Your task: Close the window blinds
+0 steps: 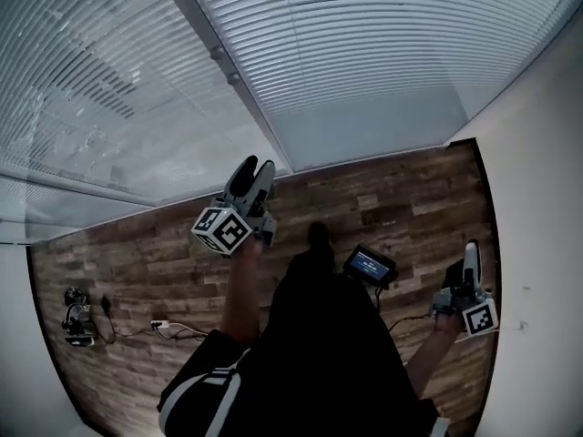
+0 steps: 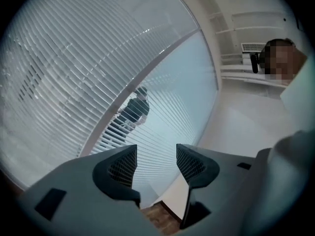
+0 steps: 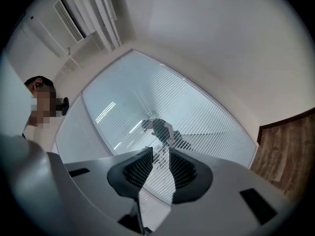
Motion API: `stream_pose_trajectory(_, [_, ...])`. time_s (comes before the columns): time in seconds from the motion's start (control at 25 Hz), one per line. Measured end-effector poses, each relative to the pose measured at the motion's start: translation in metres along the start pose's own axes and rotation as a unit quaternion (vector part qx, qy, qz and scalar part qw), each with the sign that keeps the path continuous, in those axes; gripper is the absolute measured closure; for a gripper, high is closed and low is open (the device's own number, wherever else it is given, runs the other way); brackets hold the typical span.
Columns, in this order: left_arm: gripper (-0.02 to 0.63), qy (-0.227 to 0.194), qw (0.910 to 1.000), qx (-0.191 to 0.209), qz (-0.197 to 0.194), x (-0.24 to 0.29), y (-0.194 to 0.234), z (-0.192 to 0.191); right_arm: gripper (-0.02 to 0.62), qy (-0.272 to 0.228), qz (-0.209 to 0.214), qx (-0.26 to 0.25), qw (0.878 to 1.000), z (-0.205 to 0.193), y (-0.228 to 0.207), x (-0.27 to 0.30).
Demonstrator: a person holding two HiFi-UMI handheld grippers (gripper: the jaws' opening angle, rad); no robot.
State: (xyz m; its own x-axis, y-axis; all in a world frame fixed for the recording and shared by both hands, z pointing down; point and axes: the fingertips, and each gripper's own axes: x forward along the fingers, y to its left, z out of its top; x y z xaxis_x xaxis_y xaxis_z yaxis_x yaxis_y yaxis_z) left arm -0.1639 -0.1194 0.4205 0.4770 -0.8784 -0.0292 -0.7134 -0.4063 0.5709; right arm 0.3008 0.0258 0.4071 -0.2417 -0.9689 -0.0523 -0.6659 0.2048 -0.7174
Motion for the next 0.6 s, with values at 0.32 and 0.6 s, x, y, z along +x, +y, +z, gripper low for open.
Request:
stream_pose_trajectory(0.32, [0.304, -0.046, 0.9864, 0.082, 0.135, 0.072, 0.072, 0.055, 0.509, 0.007, -0.001, -0.020, 1.000, 0.031, -0.019, 0.091])
stream_pose_trajectory(0.6, [0.304, -0.048, 0.9638, 0.145, 0.219, 0.092, 0.091, 0.051, 0.509, 0.037, 0.029, 0.011, 0.999, 0.019, -0.058, 0.143])
